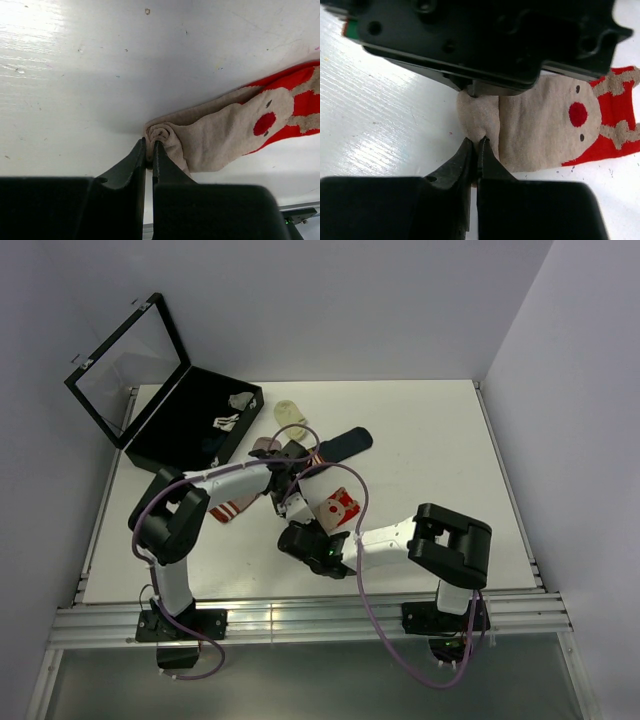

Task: Roll the socks
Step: Roll the sock at the center of the board.

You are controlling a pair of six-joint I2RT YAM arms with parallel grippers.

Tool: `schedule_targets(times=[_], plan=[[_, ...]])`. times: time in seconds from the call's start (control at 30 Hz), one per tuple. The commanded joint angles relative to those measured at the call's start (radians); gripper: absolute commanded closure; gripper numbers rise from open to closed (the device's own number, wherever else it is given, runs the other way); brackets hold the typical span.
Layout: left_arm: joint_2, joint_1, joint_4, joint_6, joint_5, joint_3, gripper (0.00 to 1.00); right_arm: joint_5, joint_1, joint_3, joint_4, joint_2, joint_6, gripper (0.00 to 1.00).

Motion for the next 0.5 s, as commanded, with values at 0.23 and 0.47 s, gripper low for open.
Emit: schedule_targets(times=[0.23,0.47], plan=[[-0.249,0.040,0.193,-0.049,-0.024,-0.176,0.50,-0.381,-0.097,-0.176,0.127,-0.156,0.079,1.00],[-0.390,0.074,0.334,-0.072,-0.059,-0.336,0.34,-0.765,-0.267,-0.263,0.283,-0.233,0.177,1.00]])
